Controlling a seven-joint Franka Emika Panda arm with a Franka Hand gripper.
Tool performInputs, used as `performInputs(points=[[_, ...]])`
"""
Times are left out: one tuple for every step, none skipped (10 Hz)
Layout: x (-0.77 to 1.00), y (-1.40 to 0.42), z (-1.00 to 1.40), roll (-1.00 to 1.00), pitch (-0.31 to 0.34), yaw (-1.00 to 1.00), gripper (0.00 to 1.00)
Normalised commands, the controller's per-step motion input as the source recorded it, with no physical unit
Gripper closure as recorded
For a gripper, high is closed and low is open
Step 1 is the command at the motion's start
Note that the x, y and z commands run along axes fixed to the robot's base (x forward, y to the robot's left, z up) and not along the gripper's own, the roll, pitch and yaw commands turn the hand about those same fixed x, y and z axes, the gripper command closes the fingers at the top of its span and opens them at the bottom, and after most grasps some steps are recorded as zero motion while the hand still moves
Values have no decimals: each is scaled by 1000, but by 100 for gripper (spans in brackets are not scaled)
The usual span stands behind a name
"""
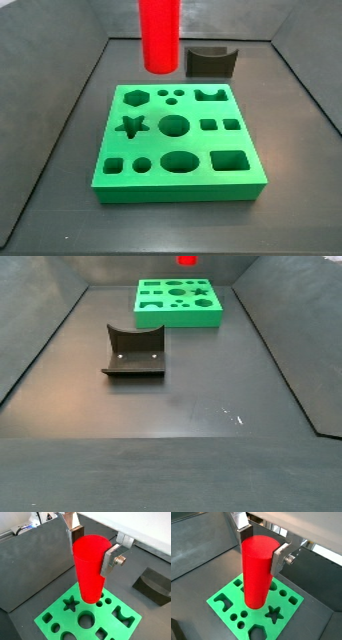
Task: Insert the round object.
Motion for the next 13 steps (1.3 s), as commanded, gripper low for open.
performInputs(points=[[74, -134, -571, -247, -74, -37, 100], [149, 0, -423, -327, -24, 0, 100], [69, 0, -437, -289, -61, -9, 100], [0, -54, -334, -176, -104, -29, 100], [23, -120, -226, -163, -51, -40, 100], [77, -171, -260, -210, -60, -40, 100], [46, -189, -243, -249, -94, -31, 100], [77, -157, -289, -251, -104, -40, 100], [331, -120, -417, -1, 0, -120, 100], [263, -6, -360, 91, 59, -103, 100], [280, -3, -237, 0, 43, -77, 100], [263, 0, -189, 0, 16, -69, 100], [26, 0, -111, 0, 0, -37, 100]])
